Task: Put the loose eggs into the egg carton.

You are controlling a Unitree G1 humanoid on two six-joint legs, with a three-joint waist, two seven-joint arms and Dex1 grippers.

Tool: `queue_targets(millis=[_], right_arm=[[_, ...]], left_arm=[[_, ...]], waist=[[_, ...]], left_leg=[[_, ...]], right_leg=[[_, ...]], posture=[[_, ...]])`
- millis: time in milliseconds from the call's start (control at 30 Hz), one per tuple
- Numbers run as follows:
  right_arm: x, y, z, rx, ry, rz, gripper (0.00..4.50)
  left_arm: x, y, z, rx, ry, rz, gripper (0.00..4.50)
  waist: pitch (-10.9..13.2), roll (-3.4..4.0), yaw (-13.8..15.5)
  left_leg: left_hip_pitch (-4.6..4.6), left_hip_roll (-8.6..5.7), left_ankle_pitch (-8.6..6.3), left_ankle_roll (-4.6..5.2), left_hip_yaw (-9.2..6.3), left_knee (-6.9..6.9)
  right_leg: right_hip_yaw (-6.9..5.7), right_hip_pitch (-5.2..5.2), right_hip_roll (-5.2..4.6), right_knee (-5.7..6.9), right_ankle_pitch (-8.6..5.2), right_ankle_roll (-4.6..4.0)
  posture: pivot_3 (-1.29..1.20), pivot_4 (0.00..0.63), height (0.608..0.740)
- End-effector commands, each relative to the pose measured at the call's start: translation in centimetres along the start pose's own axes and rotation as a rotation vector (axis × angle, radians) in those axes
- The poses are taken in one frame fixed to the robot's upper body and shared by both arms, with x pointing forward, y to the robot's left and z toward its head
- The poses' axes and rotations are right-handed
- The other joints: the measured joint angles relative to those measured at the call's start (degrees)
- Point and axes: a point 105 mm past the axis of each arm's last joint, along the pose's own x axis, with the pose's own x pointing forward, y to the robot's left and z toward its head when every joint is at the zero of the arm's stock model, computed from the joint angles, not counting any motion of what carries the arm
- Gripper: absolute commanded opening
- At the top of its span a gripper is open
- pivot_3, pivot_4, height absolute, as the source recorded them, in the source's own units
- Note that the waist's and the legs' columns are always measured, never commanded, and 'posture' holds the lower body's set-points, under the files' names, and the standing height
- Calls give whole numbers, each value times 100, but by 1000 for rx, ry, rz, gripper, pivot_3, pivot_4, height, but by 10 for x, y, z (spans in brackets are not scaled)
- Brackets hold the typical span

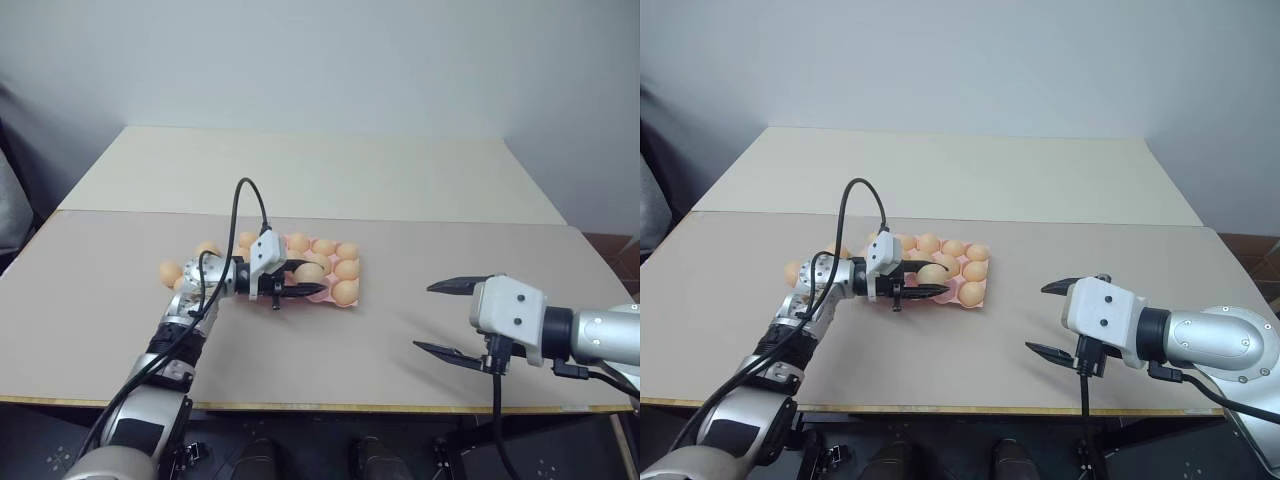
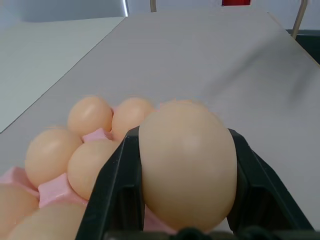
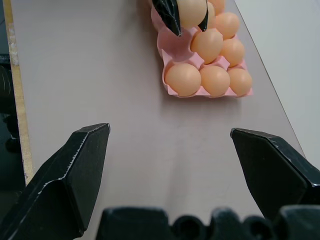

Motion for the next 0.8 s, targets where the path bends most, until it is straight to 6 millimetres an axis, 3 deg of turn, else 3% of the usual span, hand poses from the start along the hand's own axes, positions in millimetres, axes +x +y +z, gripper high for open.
queue_targets(millis=[33,233,433,567,800], right_arm=[[-5,-5,5,-31,-4,-35,4500],[-5,-7,4,-33,-7,-38,4500],[-5,-6,5,-36,-13,-29,4500],[-5,-6,6,-40,-17,-17,4500],[-3,-9,20,-64,-88,14,4500]], left_arm=[[1,8,13,67,-31,17,2534],[-1,6,19,95,-68,5,4437],[-18,7,38,126,-127,30,4480],[-36,1,39,159,-72,70,4480],[-102,-22,37,152,66,277,4480]], waist=[[0,0,-9],[0,0,-2],[0,0,-19],[0,1,-54],[0,1,-147]], left_leg=[[0,0,0,0,0,0],[0,0,0,0,-1,1],[1,1,0,0,-2,1],[4,2,0,0,-1,1],[6,7,0,0,-1,0]], right_leg=[[0,0,0,0,0,0],[0,0,1,1,0,1],[0,0,1,1,0,1],[2,1,1,2,0,2],[2,-2,1,5,0,1]], posture=[[0,150,740],[0,150,740],[0,150,740],[0,150,740],[0,150,740]])
